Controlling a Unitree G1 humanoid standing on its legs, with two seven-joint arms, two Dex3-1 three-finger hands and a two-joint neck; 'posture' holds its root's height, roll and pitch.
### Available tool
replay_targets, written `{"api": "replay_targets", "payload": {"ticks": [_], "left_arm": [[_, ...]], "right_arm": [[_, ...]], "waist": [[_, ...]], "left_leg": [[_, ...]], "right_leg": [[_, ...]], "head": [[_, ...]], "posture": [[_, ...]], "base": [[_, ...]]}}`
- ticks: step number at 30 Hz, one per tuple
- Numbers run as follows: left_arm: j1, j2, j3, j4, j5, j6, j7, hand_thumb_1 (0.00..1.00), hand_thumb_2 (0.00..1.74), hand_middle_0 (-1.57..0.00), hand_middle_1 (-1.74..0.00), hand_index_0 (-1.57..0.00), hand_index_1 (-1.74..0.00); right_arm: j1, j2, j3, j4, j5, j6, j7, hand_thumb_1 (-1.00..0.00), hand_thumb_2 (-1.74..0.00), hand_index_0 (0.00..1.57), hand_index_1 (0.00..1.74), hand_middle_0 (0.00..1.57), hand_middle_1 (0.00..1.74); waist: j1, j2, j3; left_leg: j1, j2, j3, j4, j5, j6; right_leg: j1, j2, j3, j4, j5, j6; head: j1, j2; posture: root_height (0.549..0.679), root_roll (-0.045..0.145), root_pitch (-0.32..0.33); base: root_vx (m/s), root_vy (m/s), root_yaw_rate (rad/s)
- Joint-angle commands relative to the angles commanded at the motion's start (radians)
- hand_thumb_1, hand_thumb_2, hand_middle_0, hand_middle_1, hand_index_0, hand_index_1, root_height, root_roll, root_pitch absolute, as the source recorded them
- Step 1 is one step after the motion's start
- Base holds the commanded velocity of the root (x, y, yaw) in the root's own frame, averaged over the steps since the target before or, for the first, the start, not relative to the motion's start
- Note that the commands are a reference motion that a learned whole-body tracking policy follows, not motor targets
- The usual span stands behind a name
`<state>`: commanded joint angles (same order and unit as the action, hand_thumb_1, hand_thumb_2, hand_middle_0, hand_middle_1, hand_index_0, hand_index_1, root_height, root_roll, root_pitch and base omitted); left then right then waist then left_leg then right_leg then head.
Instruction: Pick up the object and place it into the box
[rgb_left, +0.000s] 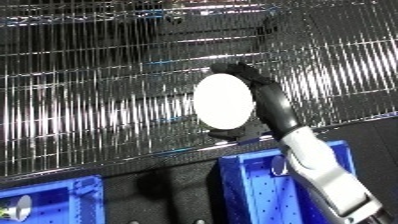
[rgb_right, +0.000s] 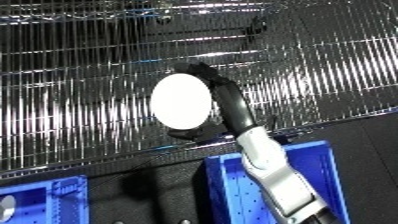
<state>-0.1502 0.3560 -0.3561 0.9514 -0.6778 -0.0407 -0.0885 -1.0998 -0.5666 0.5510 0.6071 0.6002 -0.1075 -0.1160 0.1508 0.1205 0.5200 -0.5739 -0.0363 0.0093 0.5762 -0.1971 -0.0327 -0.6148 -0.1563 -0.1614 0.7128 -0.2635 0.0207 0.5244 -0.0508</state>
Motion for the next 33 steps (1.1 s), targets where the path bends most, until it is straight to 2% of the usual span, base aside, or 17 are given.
{"api": "replay_targets", "payload": {"ticks": [4,9,14,19,24,31,33], "left_arm": [[0.001,-0.002,0.001,0.004,0.002,-0.004,-0.002,0.0,0.0,0.0,0.0,0.0,0.0],[0.004,-0.006,0.002,0.004,0.002,-0.011,-0.003,0.0,0.0,0.0,0.0,0.0,0.0],[0.005,-0.01,0.013,0.012,-0.002,-0.017,0.0,0.0,0.0,0.0,0.0,0.0,0.0],[0.005,-0.013,0.034,0.015,-0.008,-0.019,0.01,0.0,0.0,0.0,0.0,0.0,0.0],[0.009,-0.022,0.058,0.028,-0.013,-0.025,0.022,0.0,0.0,0.0,0.0,0.0,0.0],[0.033,-0.032,0.105,0.032,-0.026,-0.035,0.03,0.0,0.0,0.0,0.0,0.0,0.0],[0.039,-0.038,0.117,0.031,-0.035,-0.037,0.035,0.0,0.0,0.0,0.0,0.0,0.0]], "right_arm": [[0.01,0.003,0.001,0.007,0.003,0.001,-0.004,-0.8,-1.39,1.26,1.39,1.26,1.39],[0.032,-0.003,-0.008,-0.001,-0.032,-0.005,-0.032,-0.8,-1.39,1.26,1.39,1.26,1.39],[0.078,-0.016,-0.033,-0.05,-0.021,-0.022,-0.038,-0.8,-1.39,1.26,1.39,1.26,1.39],[0.164,-0.04,-0.08,-0.147,0.013,-0.038,-0.042,-0.8,-1.39,1.26,1.39,1.26,1.39],[0.264,-0.062,-0.144,-0.223,0.063,-0.059,-0.036,-0.8,-1.39,1.26,1.39,1.26,1.39],[0.445,-0.107,-0.266,-0.335,0.018,-0.091,-0.096,-0.8,-1.39,1.26,1.39,1.26,1.39],[0.503,-0.114,-0.305,-0.358,0.018,-0.117,-0.106,-0.8,-1.39,1.26,1.39,1.26,1.39]], "waist": [[-0.001,-0.001,0.0],[-0.01,-0.005,0.0],[-0.029,-0.015,0.0],[-0.062,-0.032,0.0],[-0.102,-0.051,0.0],[-0.158,-0.07,0.0],[-0.175,-0.072,0.0]], "left_leg": [[0.008,0.001,0.0,-0.008,0.003,-0.0016],[0.024,0.006,0.004,-0.026,0.008,-0.0051],[0.045,0.012,0.012,-0.036,0.006,-0.0065],[0.064,0.02,0.026,-0.032,-0.004,-0.0066],[0.086,0.029,0.041,-0.024,-0.018,-0.0073],[0.112,0.041,0.067,-0.029,-0.028,-0.0067],[0.116,0.043,0.074,-0.031,-0.031,-0.0063]], "right_leg": [[0.008,-0.0019,-0.001,-0.009,0.003,0.0014],[0.021,0.0012,0.003,-0.03,0.009,0.0049],[0.036,0.0093,0.011,-0.05,0.016,0.0083],[0.052,0.0203,0.027,-0.072,0.026,0.0135],[0.071,0.0317,0.044,-0.09,0.033,0.0158],[0.088,0.0474,0.067,-0.11,0.038,0.0193],[0.088,0.0527,0.072,-0.112,0.038,0.0203]], "head": [[-0.001,0.001],[-0.007,0.015],[-0.023,0.02],[-0.03,0.008],[-0.027,-0.007],[-0.036,0.007],[-0.025,0.011]], "posture": [[0.64,0.076,0.157],[0.642,0.076,0.155],[0.644,0.074,0.151],[0.646,0.072,0.144],[0.647,0.071,0.132],[0.649,0.069,0.124],[0.649,0.068,0.125]], "base": [[-0.012,0.004,-0.007],[-0.018,-0.003,-0.037],[-0.024,0.0,-0.108],[-0.029,-0.002,-0.158],[-0.019,0.008,-0.198],[-0.013,0.025,-0.221],[-0.019,0.053,-0.218]]}}
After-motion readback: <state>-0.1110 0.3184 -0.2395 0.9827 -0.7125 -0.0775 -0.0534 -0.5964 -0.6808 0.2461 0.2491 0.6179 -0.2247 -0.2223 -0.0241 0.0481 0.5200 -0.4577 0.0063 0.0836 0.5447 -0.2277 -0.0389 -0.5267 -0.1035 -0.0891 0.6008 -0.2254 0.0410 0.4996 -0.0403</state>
